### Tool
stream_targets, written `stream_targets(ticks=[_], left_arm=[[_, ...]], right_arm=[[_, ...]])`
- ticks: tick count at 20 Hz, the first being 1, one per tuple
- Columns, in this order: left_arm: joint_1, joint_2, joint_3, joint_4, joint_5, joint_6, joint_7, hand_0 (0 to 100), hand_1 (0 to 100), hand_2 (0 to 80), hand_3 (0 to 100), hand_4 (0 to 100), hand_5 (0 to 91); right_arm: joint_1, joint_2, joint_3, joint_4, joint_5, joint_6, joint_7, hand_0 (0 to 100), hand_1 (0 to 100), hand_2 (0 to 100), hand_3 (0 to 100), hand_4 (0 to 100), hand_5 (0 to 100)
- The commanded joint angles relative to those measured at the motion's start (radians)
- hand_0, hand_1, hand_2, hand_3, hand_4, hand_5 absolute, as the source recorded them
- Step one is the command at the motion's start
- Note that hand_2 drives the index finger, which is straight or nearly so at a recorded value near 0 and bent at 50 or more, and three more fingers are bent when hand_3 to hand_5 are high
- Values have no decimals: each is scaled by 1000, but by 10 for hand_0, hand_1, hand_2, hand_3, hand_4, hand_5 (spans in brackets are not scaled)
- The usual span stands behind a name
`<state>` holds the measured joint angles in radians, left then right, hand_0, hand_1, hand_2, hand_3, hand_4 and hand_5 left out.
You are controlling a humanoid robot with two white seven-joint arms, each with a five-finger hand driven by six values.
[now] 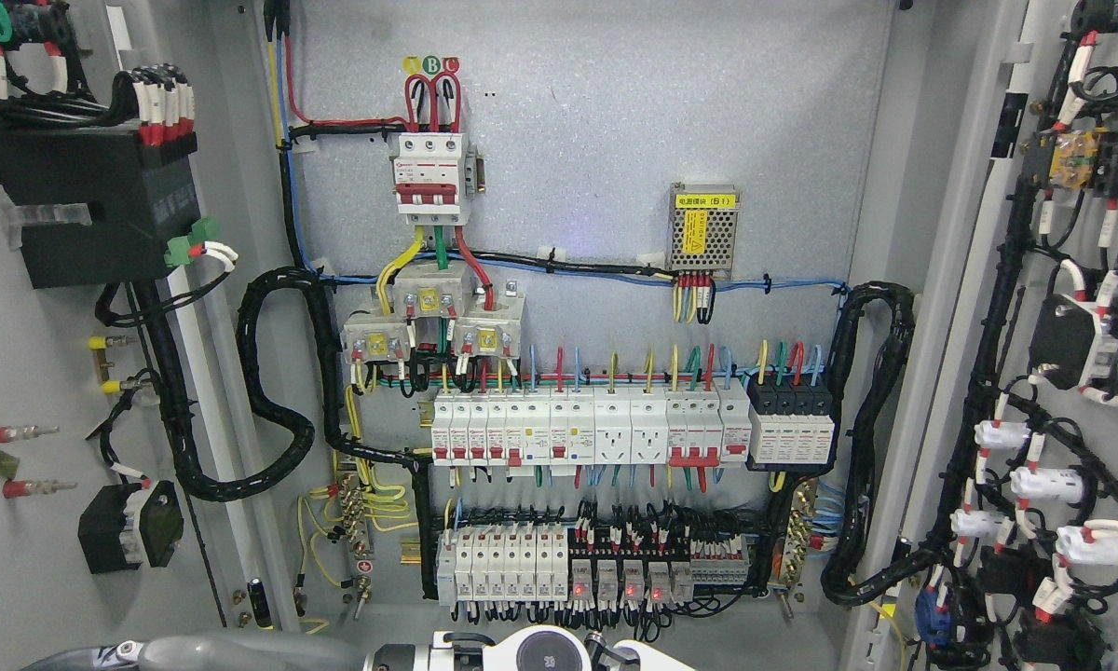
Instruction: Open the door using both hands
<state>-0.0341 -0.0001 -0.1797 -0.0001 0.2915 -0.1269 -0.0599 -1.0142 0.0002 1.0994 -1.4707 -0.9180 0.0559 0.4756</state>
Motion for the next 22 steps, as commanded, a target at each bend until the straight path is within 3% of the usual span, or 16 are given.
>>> stream_targets(ticks=[1,22], left_arm=[[-1,0,0,-21,0,6,0,296,0,28,28,36,0],[-1,0,0,-21,0,6,0,296,0,28,27,36,0]], right_arm=[[-14,0,22,3,-1,2,-3,218,0,0,0,0,0],[-52,0,46,9,-35,-2,-3,218,0,0,0,0,0]])
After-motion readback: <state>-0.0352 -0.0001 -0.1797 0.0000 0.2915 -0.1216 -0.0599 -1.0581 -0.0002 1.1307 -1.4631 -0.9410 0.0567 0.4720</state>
